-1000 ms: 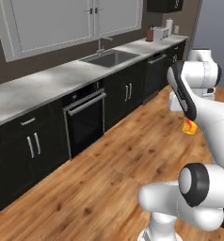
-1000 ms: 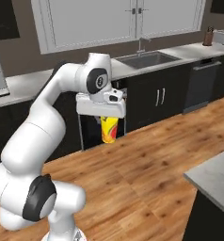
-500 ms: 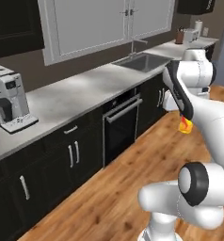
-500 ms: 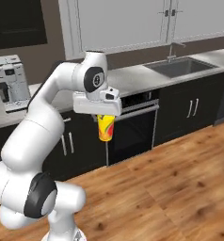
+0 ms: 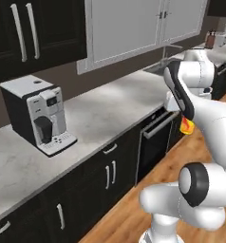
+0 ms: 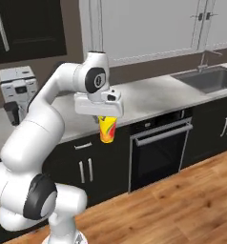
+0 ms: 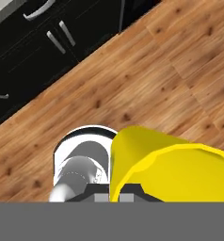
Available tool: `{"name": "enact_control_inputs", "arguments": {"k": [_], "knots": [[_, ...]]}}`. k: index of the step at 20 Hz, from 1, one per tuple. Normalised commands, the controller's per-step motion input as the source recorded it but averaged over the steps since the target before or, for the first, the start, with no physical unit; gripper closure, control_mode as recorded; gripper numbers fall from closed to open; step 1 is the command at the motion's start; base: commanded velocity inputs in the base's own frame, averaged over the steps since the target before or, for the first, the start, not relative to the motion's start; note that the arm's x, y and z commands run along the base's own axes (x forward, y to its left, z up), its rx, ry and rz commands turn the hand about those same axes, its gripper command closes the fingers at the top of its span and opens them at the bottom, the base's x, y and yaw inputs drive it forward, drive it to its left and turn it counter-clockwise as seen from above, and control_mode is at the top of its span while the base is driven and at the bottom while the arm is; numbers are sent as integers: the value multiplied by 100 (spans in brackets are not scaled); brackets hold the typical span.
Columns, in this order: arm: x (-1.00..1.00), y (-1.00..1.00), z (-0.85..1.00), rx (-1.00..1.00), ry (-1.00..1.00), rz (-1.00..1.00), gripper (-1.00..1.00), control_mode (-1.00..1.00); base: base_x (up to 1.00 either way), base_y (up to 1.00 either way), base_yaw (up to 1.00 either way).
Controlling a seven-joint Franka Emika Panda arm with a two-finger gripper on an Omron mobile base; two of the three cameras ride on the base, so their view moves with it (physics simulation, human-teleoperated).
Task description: Pick the cup and tupperware and place them in the sink. Then turn on the water.
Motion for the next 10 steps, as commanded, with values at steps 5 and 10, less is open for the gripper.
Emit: {"name": "enact_control_inputs", "arguments": {"k": [5,10], "knots": [[0,0,0,0,0,0,100,100,81,2,40],[0,0,0,0,0,0,100,100,61,-28,54]]}}
